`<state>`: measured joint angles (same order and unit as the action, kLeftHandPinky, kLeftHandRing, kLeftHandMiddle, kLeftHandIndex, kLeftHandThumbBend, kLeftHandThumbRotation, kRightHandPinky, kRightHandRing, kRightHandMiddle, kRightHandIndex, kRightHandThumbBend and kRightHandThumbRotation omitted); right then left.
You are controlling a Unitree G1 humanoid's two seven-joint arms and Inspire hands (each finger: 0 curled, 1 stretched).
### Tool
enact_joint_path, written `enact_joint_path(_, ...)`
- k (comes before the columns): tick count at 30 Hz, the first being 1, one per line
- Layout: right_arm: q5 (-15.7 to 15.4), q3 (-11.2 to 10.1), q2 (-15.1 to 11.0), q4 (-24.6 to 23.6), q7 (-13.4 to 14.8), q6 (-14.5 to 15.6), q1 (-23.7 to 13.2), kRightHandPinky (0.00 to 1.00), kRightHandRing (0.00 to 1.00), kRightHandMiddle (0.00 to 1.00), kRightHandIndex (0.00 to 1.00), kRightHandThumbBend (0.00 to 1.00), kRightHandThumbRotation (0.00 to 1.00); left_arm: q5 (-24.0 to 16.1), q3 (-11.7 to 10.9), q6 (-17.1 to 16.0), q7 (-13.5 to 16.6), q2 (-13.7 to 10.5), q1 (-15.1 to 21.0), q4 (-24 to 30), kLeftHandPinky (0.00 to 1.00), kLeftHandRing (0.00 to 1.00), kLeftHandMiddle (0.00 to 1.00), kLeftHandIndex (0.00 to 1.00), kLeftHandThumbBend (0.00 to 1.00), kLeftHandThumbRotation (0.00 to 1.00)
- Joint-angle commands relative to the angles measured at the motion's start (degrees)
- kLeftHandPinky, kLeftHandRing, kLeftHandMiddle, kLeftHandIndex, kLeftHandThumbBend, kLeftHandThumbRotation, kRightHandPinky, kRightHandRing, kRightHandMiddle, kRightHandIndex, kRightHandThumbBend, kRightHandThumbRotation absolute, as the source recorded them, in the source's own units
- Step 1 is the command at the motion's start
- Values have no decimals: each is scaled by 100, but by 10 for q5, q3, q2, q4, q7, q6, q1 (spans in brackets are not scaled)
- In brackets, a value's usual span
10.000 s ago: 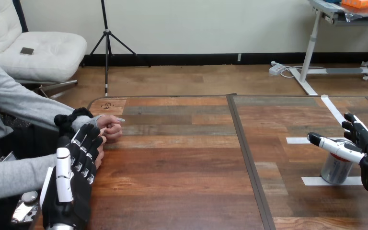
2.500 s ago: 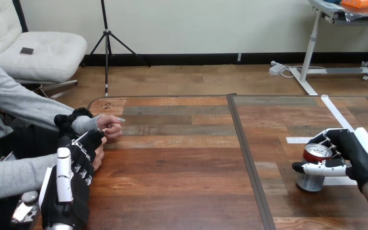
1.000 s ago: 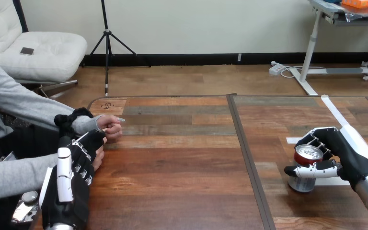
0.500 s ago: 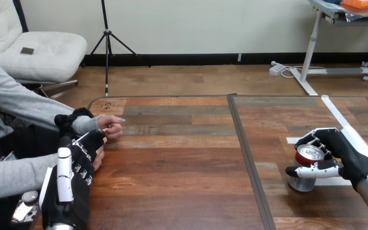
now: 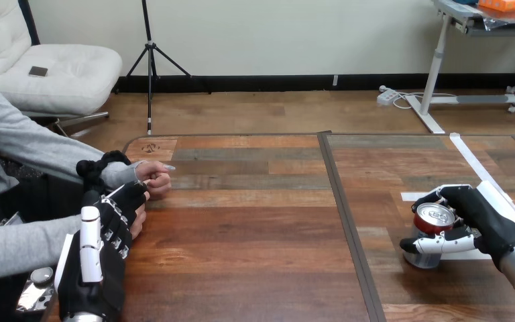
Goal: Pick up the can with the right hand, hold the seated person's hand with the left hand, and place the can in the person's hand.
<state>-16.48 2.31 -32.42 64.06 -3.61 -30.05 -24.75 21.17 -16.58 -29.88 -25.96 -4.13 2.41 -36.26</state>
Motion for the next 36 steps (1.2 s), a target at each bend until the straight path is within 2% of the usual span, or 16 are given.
enact_joint_path(1,14,-9,-8,-36,-3,4,-16,45,50,54,58,92,0,-5,4,-12,-1,-5,28,26,98,89,83,72,54,100)
enact_joint_path(9,13,-5,-10,-42,-7,7,-14,46,50,55,59,93,0,-10,5,-12,7,-3,25,32,96,89,82,71,55,100)
enact_joint_path(24,19,-8,-13,-48,-21,12,-12,47,51,55,60,96,0,-10,6,-11,5,-3,25,32,96,89,82,71,52,100)
enact_joint_path(36,21,-9,-15,-48,-26,10,-12,47,51,55,60,92,0,-4,6,-6,0,-2,24,34,96,89,83,71,51,100)
